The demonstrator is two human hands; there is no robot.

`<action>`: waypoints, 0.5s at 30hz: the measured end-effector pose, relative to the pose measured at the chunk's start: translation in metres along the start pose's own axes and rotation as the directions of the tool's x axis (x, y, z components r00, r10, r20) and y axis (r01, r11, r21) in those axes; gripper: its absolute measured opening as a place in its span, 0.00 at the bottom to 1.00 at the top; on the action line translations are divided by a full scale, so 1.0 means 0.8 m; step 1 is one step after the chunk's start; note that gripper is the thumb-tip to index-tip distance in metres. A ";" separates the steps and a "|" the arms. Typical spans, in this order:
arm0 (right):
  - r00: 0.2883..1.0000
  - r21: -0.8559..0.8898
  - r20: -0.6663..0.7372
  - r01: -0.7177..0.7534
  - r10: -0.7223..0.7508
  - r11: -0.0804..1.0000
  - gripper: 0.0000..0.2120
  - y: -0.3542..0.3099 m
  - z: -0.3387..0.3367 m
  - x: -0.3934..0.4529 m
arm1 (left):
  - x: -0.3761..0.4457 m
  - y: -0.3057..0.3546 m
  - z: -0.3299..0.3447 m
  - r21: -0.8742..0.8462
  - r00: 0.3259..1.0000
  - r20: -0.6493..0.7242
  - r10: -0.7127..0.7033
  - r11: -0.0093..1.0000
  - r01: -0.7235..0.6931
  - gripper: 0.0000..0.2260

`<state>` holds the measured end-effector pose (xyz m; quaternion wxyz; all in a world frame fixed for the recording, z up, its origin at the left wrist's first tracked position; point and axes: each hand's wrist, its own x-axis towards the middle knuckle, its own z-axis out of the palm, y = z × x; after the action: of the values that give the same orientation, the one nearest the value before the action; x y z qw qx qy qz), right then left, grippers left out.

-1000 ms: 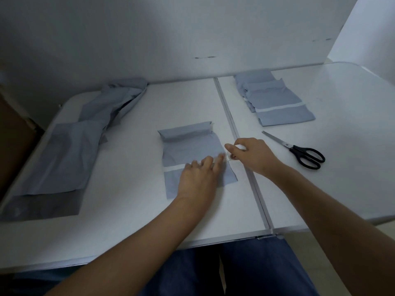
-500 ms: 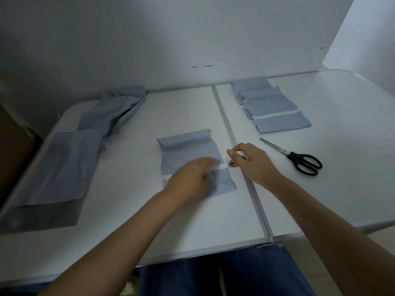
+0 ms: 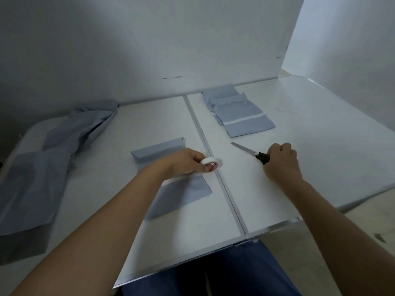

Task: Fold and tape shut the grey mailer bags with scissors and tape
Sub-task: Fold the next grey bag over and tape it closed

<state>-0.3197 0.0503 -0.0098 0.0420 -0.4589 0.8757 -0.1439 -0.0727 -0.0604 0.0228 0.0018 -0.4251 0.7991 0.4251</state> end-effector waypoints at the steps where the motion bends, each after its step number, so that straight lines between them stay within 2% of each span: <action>1: 0.999 -0.013 0.044 -0.013 0.014 1.000 0.11 0.003 -0.004 -0.001 | -0.001 0.000 -0.001 -0.008 1.000 0.023 0.005 1.000 -0.005 0.09; 6: 0.989 -0.055 0.146 0.027 -0.019 0.998 0.11 0.001 -0.019 -0.006 | -0.008 -0.002 -0.009 -0.040 0.996 0.089 -0.008 0.999 0.012 0.13; 10: 0.974 -0.127 0.223 -0.007 0.035 0.992 0.12 -0.015 -0.036 -0.012 | -0.012 -0.005 -0.008 -0.182 0.997 0.075 -0.017 0.983 0.030 0.09; 12: 0.961 -0.058 0.273 -0.014 0.030 0.998 0.14 -0.022 -0.043 -0.016 | -0.015 -0.005 -0.008 -0.233 0.998 0.067 -0.019 0.972 0.034 0.08; 15: 0.938 0.143 0.346 -0.055 0.003 0.988 0.14 -0.024 -0.051 -0.027 | -0.018 -0.009 -0.003 -0.325 0.999 0.039 -0.035 0.945 0.046 0.09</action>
<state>-0.3006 0.0664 0.0331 0.2311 -0.4596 0.8482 -0.1264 -0.0579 -0.0545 0.0244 -0.0467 -0.4290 0.7090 0.5578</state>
